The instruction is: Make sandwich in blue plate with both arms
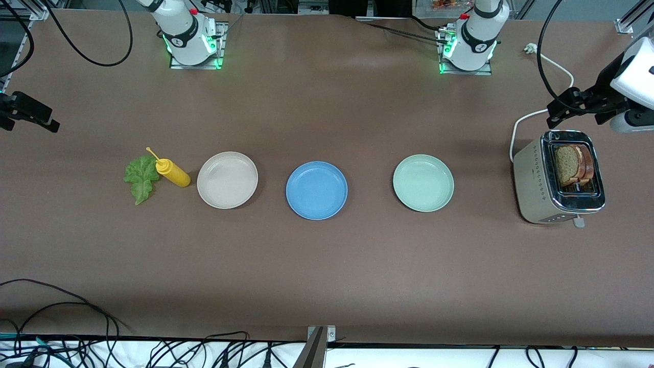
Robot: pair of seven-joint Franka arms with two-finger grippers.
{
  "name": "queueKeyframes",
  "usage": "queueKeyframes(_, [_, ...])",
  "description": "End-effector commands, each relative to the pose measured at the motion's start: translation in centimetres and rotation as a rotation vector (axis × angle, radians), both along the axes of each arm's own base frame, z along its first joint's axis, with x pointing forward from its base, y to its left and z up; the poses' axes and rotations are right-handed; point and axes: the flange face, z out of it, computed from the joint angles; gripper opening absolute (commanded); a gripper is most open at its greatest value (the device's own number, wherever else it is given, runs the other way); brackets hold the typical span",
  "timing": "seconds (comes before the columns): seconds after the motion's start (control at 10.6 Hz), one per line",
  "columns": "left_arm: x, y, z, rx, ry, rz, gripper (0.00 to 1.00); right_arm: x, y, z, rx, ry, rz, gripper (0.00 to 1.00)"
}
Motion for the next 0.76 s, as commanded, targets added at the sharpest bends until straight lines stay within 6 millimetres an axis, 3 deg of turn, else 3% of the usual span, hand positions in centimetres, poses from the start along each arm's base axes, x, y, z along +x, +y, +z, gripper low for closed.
queueKeyframes(0.0, [-0.2,-0.3,0.1,-0.002,-0.032,-0.006,1.00,-0.2,-0.1,0.9,0.001,0.000,0.002,1.00])
queueKeyframes(0.09, [-0.1,-0.2,-2.2,0.001,0.003,-0.005,1.00,-0.2,-0.2,0.9,0.001,0.000,0.001,1.00])
queueKeyframes(0.38, [0.2,1.5,-3.8,0.114,0.014,-0.007,1.00,-0.2,-0.1,0.9,0.001,0.000,0.002,1.00])
queueKeyframes(0.66, [1.5,6.5,-8.9,0.105,-0.002,-0.043,1.00,-0.2,-0.1,0.9,0.001,0.000,0.002,1.00])
